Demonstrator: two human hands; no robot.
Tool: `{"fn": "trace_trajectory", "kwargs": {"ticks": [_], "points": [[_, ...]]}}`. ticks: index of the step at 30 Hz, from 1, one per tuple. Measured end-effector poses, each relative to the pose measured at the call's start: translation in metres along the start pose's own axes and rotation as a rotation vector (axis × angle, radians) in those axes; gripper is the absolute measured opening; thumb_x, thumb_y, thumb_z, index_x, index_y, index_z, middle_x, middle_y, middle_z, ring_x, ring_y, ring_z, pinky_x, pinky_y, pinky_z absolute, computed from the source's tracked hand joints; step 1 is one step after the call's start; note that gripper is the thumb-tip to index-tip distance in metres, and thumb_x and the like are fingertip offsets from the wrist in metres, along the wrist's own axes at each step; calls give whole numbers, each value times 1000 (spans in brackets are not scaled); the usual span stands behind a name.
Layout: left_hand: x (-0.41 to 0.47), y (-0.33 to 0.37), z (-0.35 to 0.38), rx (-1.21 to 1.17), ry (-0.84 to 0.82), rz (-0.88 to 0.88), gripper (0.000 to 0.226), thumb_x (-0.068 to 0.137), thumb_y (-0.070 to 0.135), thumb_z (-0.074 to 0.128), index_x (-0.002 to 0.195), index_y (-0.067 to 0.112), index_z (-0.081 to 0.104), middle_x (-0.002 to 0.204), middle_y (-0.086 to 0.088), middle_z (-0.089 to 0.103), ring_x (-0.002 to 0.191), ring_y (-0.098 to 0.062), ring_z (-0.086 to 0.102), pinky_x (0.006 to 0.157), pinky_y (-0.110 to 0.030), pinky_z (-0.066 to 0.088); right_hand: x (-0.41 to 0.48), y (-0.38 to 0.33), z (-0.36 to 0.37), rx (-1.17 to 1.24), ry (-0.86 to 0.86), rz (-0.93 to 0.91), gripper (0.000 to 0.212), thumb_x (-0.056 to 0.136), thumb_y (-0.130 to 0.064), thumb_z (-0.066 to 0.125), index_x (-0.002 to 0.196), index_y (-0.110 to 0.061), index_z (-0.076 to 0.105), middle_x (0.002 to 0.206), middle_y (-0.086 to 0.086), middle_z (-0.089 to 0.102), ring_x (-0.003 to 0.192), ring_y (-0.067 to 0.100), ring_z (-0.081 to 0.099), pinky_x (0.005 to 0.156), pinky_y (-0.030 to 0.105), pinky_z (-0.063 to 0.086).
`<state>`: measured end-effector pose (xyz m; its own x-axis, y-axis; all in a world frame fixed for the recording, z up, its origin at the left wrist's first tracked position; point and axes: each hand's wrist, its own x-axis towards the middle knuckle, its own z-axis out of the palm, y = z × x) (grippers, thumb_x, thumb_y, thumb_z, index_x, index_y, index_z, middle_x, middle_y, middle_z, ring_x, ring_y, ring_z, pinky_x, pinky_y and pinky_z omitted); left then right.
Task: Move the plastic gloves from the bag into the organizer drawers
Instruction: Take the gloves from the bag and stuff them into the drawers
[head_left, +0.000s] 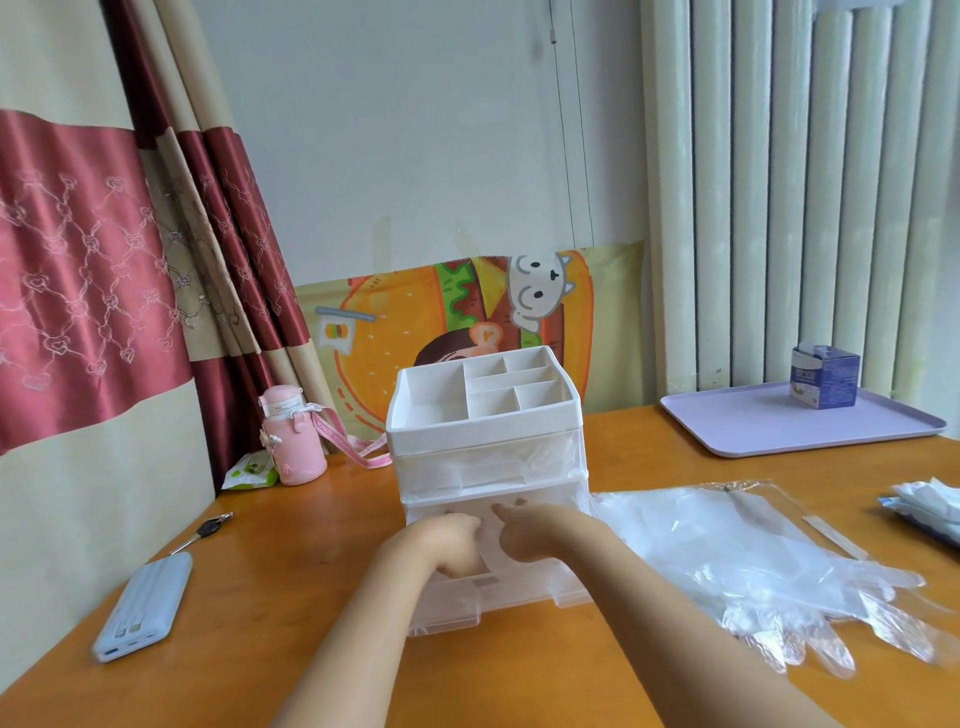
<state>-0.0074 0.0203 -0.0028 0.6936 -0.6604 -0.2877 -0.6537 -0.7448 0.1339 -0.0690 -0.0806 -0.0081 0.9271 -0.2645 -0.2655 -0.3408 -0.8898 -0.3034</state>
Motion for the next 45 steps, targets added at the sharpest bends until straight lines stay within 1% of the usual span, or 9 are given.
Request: {"fn": "trace_trajectory", "kwargs": {"ticks": [9,14,19,23,29,35,40,42,45], "points": [[9,-11,-2,-270,112,-159,81,79,44,75,143,11,39,143,-4,46,127,-23,47,96,-28,38,8,8,-4,-61,-3,34,47,102,-16,29,148,-6,26,153,15,28,139,32,27,114,41,25],[-6,-2,-9,-279,230,-124,37,87,44,66,106,13,63,103,-5,57,93,-21,53,81,-30,38,-47,26,-32,19,49,-233,39,100,-28,46,138,-21,49,141,-2,50,128,18,46,107,32,36],[-41,49,-2,-505,743,197,21,86,35,69,69,22,66,76,10,67,73,1,61,70,-15,44,-94,94,-52,241,421,-300,33,94,-44,53,91,-16,72,73,-5,70,56,-3,58,56,14,45],[-51,112,21,-601,700,423,36,87,33,67,53,27,58,66,9,66,65,1,59,64,-10,42,-97,163,-47,134,663,-39,45,89,-52,54,70,-13,64,55,-2,57,45,7,47,46,21,35],[-6,165,73,-551,423,456,16,89,35,63,92,20,68,108,11,65,100,-3,58,87,-16,42,-90,249,-14,128,388,198,55,76,-57,68,118,-24,58,116,-4,63,99,13,57,81,22,45],[39,178,97,-415,305,259,64,92,44,56,147,17,35,155,2,28,142,-12,27,111,-21,22,-94,282,14,151,167,199,101,58,-62,79,144,-39,31,144,-12,38,127,12,43,100,27,39],[64,176,122,-219,145,149,88,88,68,43,155,21,9,162,-4,0,149,-22,-5,120,-39,1,-93,288,8,143,307,150,21,74,-31,78,93,-36,71,102,-11,66,93,9,61,72,17,46],[69,175,130,-196,155,145,90,87,72,38,155,24,5,162,-1,-4,149,-21,-9,119,-40,-4,-99,289,2,174,368,123,16,78,-23,74,70,-36,69,84,-10,69,79,6,63,59,13,42],[74,172,132,-212,179,144,94,85,73,41,155,21,6,162,0,-3,149,-19,-7,119,-39,-3,-110,288,-8,160,441,127,10,86,-29,69,93,-26,76,94,-7,73,77,5,63,62,12,45]]}}
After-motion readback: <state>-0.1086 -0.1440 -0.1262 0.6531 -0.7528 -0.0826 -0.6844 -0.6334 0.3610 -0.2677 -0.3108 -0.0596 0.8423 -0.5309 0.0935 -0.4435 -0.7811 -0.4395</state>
